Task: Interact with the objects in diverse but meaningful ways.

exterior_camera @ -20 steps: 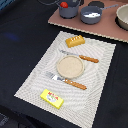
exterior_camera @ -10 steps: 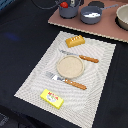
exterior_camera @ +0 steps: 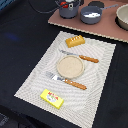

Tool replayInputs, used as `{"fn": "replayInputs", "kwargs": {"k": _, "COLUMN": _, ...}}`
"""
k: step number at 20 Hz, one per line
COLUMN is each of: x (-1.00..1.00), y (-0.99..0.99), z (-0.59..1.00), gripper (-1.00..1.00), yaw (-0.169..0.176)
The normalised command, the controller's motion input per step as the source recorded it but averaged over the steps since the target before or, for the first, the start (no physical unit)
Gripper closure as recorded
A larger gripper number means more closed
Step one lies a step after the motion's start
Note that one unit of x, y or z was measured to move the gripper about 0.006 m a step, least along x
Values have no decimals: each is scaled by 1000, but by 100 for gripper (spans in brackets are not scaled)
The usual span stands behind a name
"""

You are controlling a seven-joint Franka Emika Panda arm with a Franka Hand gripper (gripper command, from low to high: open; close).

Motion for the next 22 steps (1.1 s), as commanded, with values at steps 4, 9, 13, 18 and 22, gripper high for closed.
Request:
{"fn": "replayInputs", "kwargs": {"k": 4, "x": -56, "y": 39, "z": -289, "gripper": -100, "yaw": 24}}
{"fn": "replayInputs", "kwargs": {"k": 9, "x": -260, "y": 209, "z": -258, "gripper": -100, "yaw": 77}}
{"fn": "replayInputs", "kwargs": {"k": 13, "x": -226, "y": 195, "z": -291, "gripper": -100, "yaw": 64}}
{"fn": "replayInputs", "kwargs": {"k": 18, "x": -1, "y": 39, "z": -245, "gripper": -100, "yaw": 31}}
{"fn": "replayInputs", "kwargs": {"k": 22, "x": 124, "y": 0, "z": -218, "gripper": -100, "yaw": 0}}
